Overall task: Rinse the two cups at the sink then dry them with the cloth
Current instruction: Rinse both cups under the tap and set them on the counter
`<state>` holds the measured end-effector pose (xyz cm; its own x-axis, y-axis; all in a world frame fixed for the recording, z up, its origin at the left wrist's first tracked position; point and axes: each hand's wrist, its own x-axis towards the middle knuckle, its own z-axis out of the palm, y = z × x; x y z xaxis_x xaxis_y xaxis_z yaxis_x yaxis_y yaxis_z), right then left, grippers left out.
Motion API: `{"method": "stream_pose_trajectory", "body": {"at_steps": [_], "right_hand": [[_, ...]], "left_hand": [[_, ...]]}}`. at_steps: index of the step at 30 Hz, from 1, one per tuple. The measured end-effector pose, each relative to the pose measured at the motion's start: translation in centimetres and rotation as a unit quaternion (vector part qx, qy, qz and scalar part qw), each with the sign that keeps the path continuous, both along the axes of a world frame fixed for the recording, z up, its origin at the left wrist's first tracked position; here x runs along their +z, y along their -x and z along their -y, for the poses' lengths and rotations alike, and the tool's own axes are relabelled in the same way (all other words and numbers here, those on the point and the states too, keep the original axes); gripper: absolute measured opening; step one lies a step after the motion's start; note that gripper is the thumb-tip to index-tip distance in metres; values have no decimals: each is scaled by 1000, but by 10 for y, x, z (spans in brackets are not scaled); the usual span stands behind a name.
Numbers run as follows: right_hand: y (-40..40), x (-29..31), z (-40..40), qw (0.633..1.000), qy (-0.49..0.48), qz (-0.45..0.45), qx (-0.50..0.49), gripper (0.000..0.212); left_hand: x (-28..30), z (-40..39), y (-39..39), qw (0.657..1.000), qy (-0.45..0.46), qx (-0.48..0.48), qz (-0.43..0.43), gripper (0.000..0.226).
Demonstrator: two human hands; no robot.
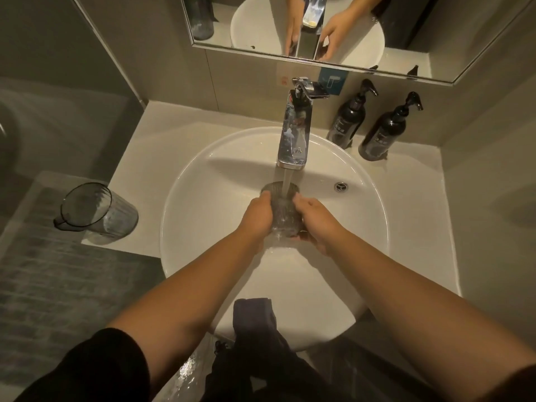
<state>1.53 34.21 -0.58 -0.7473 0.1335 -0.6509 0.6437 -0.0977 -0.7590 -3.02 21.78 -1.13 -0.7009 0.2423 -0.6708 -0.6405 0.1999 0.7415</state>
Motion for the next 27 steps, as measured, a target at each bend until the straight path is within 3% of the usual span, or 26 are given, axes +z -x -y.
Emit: {"method": "stream_pose_trajectory", "body": {"at_steps": [5,9,14,16,19,21,24,27], "right_hand": [[5,3,1,998,-55,23,1,58],[14,11,2,996,-83,12,-8,19],[23,23,-20,994,-96,53,1,41],[34,33,-35,987,-156,2,-38,37],[54,73,-52,926,-326,-182,-59,44],[65,110,-53,861,-414,-295,17,61],[79,139,-52,755,-527,-352,170,68],[80,137,-55,713,-560,-364,217,64]], "left_hand": [[-24,-2,7,996,79,-29,12,87],[4,-6,6,997,26,9,73,49],[12,-2,16,979,-64,33,191,43],[14,-1,18,970,-85,58,222,39],[12,-2,16,958,-104,82,254,33],[10,-5,14,953,-107,86,271,29],[12,-8,12,947,-112,98,283,28],[14,-7,15,946,-113,98,288,32]]}}
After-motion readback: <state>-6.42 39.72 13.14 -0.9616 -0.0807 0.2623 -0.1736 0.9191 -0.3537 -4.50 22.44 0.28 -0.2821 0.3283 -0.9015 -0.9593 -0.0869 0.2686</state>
